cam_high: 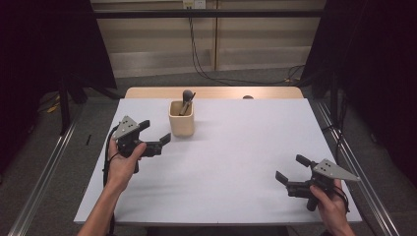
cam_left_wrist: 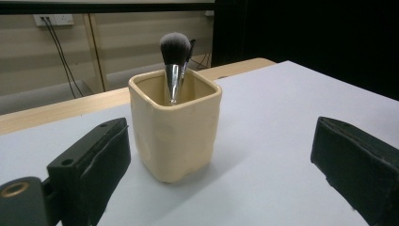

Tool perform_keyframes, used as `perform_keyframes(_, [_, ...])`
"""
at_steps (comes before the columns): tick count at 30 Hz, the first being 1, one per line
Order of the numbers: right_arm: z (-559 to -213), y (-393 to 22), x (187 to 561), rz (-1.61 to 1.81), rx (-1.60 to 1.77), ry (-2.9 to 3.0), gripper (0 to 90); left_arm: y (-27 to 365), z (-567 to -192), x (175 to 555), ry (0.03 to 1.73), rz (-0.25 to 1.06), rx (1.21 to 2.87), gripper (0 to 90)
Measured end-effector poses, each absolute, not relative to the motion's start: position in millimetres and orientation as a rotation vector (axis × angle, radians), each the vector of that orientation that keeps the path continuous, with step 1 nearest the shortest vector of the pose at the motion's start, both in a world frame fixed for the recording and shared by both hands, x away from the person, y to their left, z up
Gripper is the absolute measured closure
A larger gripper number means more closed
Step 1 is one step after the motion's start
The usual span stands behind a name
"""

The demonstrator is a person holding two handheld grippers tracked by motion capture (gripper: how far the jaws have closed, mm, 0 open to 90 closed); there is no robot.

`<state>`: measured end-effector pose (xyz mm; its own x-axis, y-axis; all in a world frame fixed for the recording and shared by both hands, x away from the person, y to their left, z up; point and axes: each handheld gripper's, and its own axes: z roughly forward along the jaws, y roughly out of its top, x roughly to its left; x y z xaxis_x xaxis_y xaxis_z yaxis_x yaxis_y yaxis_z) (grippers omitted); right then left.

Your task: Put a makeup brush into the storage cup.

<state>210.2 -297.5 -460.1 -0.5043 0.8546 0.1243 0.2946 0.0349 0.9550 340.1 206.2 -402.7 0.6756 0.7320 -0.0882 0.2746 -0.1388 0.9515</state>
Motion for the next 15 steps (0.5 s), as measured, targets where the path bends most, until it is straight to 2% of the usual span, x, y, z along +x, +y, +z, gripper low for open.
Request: perform_keyframes(15, [-459, -297, 208, 1.479, 1.157, 1.825, 0.0, 225, -404, 312, 0.847, 0.492, 1.713, 4.6])
